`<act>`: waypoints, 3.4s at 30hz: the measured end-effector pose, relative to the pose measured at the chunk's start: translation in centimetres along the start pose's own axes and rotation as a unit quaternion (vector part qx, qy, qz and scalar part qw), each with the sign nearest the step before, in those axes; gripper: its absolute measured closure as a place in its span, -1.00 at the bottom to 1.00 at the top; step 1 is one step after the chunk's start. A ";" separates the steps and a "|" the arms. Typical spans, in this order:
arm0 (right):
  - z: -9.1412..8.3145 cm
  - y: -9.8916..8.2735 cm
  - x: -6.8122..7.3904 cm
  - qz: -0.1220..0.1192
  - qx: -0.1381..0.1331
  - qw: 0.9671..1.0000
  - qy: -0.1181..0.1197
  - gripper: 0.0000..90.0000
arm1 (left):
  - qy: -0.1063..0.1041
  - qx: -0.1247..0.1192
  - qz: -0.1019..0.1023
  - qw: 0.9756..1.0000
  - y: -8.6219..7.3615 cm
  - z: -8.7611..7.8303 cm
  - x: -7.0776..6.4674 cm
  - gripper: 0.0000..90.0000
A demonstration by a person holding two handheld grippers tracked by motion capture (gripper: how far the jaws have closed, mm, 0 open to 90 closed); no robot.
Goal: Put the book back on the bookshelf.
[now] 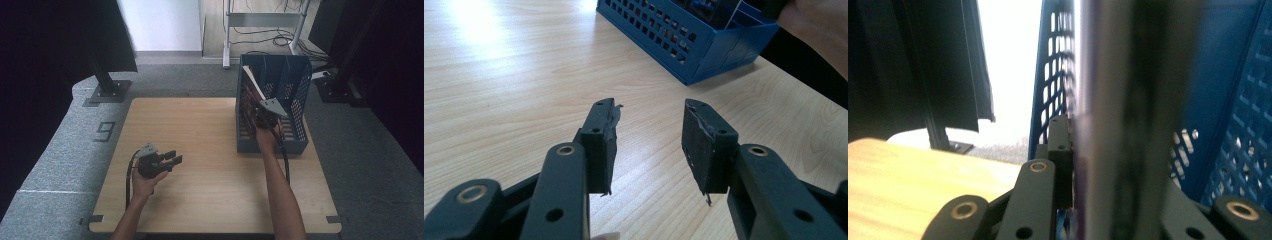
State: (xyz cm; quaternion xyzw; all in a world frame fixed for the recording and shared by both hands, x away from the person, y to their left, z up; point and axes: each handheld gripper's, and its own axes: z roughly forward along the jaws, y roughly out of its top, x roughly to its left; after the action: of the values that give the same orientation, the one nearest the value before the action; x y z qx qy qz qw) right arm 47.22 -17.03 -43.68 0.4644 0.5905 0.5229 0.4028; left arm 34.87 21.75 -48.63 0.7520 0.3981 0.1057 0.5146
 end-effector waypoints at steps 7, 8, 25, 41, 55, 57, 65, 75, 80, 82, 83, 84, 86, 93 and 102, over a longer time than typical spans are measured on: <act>-0.6 0.0 0.1 0.003 0.003 1.000 0.005 0.76 | -0.001 0.000 0.002 1.000 0.0 0.0 -0.2 0.27; -0.5 0.0 0.1 0.005 0.004 1.000 0.004 0.75 | -0.001 -0.001 0.002 1.000 0.0 -0.1 -0.2 0.27; 0.5 -0.2 0.3 0.004 0.014 1.000 -0.006 0.79 | -0.001 0.000 -0.001 1.000 -0.1 -0.1 -0.1 0.26; 1.7 -0.5 -0.6 0.040 -0.011 0.998 -0.044 0.81 | 0.000 0.001 -0.009 1.000 -0.3 0.0 0.3 0.26; 2.9 -0.2 -0.4 0.023 -0.014 0.998 -0.058 0.81 | 0.002 -0.007 -0.015 1.000 -0.3 -0.4 0.7 0.26; 3.0 -0.2 -0.1 0.020 -0.015 0.998 -0.057 0.81 | 0.001 -0.007 -0.014 1.000 -0.2 -0.5 0.7 0.26; 3.1 -0.3 0.8 0.006 -0.013 0.999 -0.029 0.76 | 0.001 -0.007 -0.013 1.000 -0.2 -0.4 0.6 0.26; 3.1 -0.2 0.6 0.004 -0.008 1.000 0.012 0.65 | 0.001 -0.005 -0.012 1.000 -0.2 -0.4 0.6 0.26; 3.2 -0.3 0.6 0.021 -0.010 1.000 0.015 0.57 | -0.001 -0.002 -0.011 1.000 -0.3 -0.3 0.5 0.26; 3.1 -0.3 0.9 0.017 -0.007 1.000 0.019 0.50 | 0.000 -0.002 -0.012 1.000 -0.3 -0.3 0.6 0.26; 3.0 -0.3 0.9 0.015 -0.005 1.000 0.021 0.47 | 0.000 -0.002 -0.012 1.000 -0.3 -0.3 0.6 0.26; 3.0 -0.3 1.0 0.014 -0.004 1.000 0.024 0.44 | 0.000 -0.003 -0.012 1.000 -0.3 -0.3 0.5 0.26; 2.8 -0.3 1.1 0.009 -0.001 1.000 0.030 0.37 | -0.001 -0.003 -0.011 1.000 -0.2 -0.3 0.5 0.26; 2.3 -0.1 1.5 -0.010 0.013 0.999 0.043 0.33 | 0.000 -0.002 -0.011 1.000 -0.3 -0.2 0.4 0.26; 2.6 0.0 2.0 -0.032 0.010 0.999 -0.001 0.67 | 0.001 -0.005 -0.012 1.000 -0.2 -0.4 0.5 0.26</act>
State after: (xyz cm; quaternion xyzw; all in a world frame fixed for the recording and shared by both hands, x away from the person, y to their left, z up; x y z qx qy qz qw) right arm 49.18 -14.45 -44.02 0.4500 0.6100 0.5033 0.4148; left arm 34.88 22.41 -48.78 0.7450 0.4066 0.1020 0.5190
